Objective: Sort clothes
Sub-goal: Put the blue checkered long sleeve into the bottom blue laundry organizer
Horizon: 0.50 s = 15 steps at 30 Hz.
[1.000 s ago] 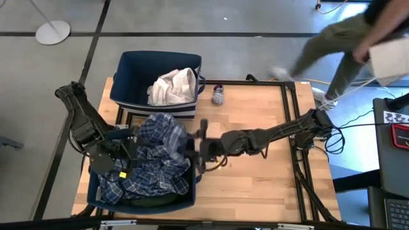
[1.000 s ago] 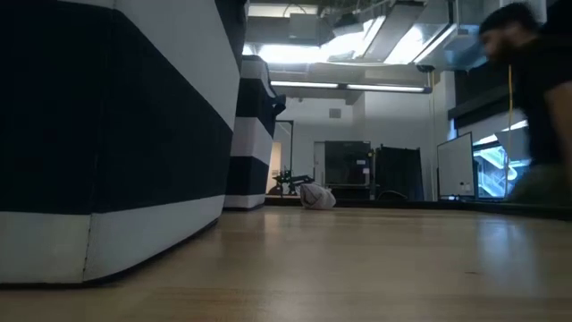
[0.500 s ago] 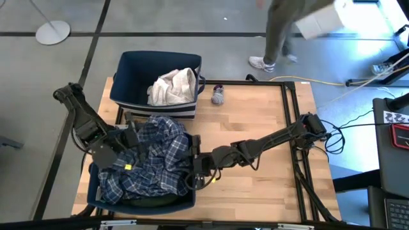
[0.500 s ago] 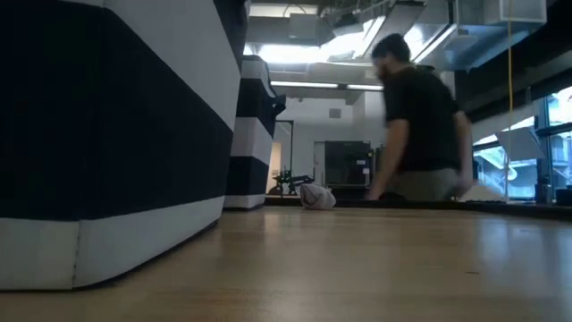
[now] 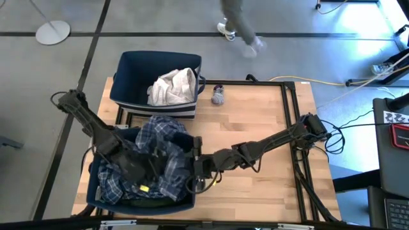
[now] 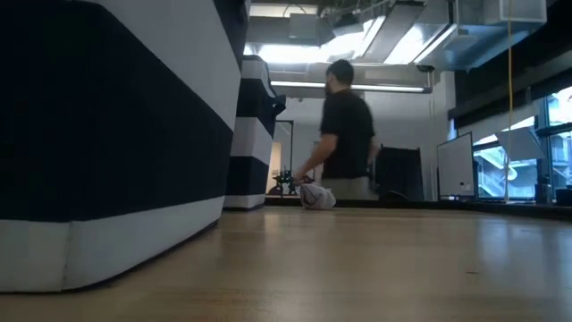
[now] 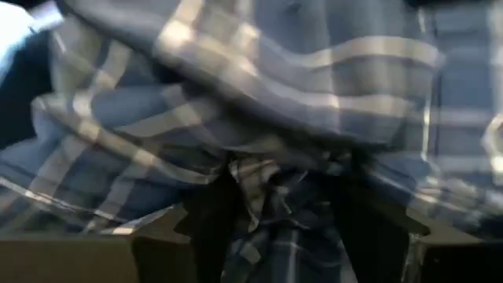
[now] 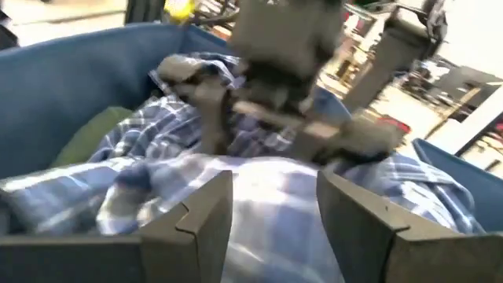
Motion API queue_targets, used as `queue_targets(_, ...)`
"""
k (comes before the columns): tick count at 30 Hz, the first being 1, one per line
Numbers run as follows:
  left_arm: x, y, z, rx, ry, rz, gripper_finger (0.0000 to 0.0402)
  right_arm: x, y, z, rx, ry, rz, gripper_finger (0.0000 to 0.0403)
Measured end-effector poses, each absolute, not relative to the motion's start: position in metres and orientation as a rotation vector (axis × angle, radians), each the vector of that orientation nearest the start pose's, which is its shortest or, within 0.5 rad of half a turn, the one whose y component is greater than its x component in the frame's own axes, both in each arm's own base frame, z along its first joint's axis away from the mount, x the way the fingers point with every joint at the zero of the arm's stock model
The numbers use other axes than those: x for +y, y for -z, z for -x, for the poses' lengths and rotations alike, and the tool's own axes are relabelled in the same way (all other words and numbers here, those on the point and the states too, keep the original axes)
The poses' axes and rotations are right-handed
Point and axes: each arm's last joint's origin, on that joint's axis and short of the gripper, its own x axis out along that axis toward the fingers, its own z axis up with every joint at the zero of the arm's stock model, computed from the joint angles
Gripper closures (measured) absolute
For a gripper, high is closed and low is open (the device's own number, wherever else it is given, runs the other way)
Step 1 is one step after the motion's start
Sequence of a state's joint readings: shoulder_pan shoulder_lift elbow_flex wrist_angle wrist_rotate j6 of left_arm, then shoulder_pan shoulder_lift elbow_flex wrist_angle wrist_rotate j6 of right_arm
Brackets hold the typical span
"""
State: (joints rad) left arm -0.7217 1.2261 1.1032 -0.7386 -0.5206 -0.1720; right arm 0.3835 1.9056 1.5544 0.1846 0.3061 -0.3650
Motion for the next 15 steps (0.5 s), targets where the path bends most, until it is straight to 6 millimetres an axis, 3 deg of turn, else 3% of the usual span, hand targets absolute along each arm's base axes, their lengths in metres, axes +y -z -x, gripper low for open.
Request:
queue_targets(5, -0.161, -0.275, -0.197, 0.919, 0.047, -0.36, 0.0203, 0.183, -0.323, -0.41, 0.162, -0.003, 0.486, 0.0217)
queue_targets(9, -0.163, -0.245, -0.199, 0.983, 0.004, -0.352, 0.0203, 0.197, -0.348, -0.399, 0.157, 0.138, 0.584, 0.0217)
queue_targets(15, -0.161, -0.209, -0.198, 0.953, 0.011, -0.262, 0.0203, 0.193, -0.362, -0.393, 0.211, 0.411, 0.599, 0.0217)
